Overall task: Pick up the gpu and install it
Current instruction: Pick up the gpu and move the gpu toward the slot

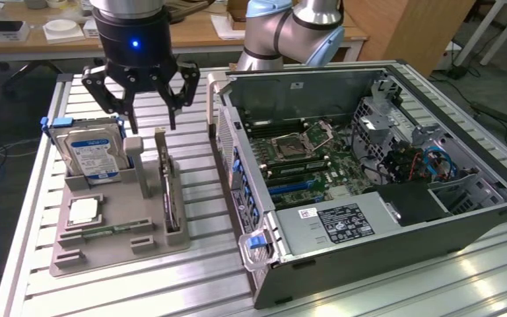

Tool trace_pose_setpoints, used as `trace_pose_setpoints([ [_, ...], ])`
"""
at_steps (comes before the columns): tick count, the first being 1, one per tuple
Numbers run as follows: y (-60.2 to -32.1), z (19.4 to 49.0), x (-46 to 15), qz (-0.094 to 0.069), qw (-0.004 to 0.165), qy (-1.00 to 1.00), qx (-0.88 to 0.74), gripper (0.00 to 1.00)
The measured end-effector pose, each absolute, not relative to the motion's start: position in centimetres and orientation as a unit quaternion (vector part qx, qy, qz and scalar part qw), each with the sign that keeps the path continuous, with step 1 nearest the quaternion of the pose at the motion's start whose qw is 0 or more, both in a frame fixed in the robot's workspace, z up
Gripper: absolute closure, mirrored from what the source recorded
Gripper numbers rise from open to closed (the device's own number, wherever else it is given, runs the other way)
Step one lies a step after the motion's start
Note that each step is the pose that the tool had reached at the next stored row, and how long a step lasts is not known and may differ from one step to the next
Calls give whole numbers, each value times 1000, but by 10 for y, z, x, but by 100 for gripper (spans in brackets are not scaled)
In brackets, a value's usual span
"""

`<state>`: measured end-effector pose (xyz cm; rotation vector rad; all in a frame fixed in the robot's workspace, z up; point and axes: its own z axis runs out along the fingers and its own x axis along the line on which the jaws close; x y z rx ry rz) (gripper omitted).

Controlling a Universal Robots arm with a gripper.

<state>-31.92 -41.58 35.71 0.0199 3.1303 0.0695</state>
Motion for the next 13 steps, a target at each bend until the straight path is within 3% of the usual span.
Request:
trace_pose_setpoints([
  [13,-417,347,-319,22,5,1000,6,41],
])
